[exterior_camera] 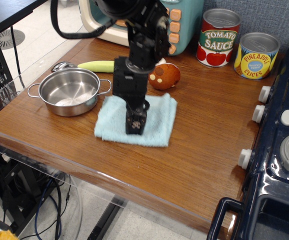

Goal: Move the cloth so it's between the mushroom and pot.

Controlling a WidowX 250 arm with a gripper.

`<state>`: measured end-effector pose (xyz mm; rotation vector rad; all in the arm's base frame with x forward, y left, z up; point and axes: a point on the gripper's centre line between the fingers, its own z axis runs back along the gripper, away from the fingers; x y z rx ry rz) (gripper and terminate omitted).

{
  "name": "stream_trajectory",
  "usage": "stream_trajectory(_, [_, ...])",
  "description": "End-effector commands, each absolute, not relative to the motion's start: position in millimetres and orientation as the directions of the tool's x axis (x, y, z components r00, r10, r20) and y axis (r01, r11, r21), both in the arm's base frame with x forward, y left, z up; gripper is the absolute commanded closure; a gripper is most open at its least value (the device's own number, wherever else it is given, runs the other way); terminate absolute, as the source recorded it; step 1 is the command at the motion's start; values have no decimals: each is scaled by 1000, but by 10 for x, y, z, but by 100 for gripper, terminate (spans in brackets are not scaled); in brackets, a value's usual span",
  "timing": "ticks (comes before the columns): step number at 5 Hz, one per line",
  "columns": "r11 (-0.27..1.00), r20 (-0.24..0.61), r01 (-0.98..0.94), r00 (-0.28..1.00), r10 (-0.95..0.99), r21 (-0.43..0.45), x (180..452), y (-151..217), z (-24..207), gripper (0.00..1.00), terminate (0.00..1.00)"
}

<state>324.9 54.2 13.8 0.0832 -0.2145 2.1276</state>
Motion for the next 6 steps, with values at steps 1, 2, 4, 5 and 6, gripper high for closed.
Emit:
stream_trajectory(1, [-617, 130, -772, -634, 762, -153, 3538, 902, 213, 0, 0])
stream_trajectory(2, [-646, 131, -744, -667, 733, -171, 3643, 1037, 249, 0, 0])
stream_trajectory(4, [-678, 130, -711, -702, 701, -187, 3759, 1206, 302, 0, 0])
stream_trajectory(5, [-668, 122, -720, -692, 711, -188, 3740, 1144, 344, 0, 0])
stream_trajectory(6, [-664, 112, -724, -687, 718, -189, 3700, 1095, 419, 0, 0])
